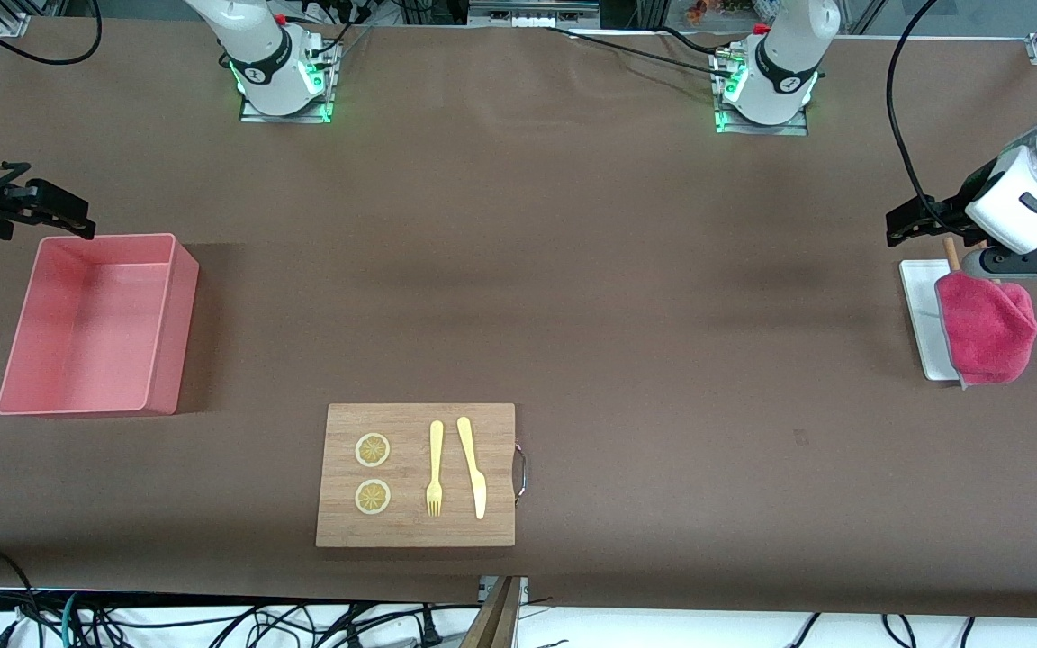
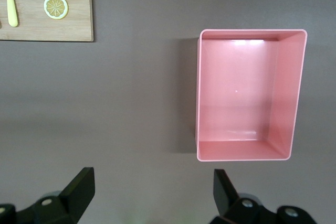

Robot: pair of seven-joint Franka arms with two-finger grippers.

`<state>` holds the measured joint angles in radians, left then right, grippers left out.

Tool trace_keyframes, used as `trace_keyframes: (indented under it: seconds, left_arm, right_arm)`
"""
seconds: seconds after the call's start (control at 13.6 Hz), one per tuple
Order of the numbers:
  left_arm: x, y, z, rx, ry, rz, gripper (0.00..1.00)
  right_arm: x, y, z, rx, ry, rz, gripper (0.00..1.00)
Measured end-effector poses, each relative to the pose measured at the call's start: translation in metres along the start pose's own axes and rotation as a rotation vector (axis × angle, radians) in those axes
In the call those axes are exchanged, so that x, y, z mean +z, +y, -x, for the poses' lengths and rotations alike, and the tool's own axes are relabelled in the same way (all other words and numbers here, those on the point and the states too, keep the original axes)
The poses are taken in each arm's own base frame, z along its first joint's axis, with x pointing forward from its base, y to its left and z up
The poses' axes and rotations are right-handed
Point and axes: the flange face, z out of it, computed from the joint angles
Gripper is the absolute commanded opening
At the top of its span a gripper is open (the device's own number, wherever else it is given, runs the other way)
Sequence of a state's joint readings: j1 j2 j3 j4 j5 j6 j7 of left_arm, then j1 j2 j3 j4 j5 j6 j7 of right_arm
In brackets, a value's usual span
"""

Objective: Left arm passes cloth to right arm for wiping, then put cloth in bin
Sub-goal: 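Lower the left gripper onto the pink cloth on the white tray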

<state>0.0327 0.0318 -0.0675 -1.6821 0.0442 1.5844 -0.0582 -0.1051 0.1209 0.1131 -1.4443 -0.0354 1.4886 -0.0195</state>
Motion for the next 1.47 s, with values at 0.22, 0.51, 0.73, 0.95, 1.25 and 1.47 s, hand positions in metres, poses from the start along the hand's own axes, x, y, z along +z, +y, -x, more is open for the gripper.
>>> trace_keyframes:
  seconds: [0.22, 0.51, 0.73, 0.95, 1.25, 1.47]
  left_arm:
    - [0.0, -0.005, 0.001, -0.011, -0.001, 0.014, 1.0]
    - [-0.003, -0.007, 0.003, -0.015, 0.006, 0.016, 1.0]
    - [-0.003, -0.007, 0.003, -0.016, 0.005, 0.016, 1.0]
    - [0.004, -0.011, 0.003, -0.025, -0.01, 0.017, 1.0]
    - [0.01, -0.022, 0.002, -0.044, -0.021, 0.019, 1.0]
    - [0.012, -0.022, 0.001, -0.044, -0.026, 0.019, 1.0]
  right_arm:
    - [0.0, 0.0, 0.0, 0.0, 0.0, 0.0, 1.0]
    - [0.0, 0.0, 0.0, 0.001, 0.0, 0.0, 1.0]
    - [0.0, 0.001, 0.0, 0.002, 0.0, 0.0, 1.0]
    - [0.0, 0.001, 0.0, 0.003, 0.0, 0.0, 1.0]
    - [0.0, 0.002, 0.0, 0.005, 0.0, 0.0, 1.0]
    - [0.0, 0.002, 0.0, 0.005, 0.0, 0.0, 1.0]
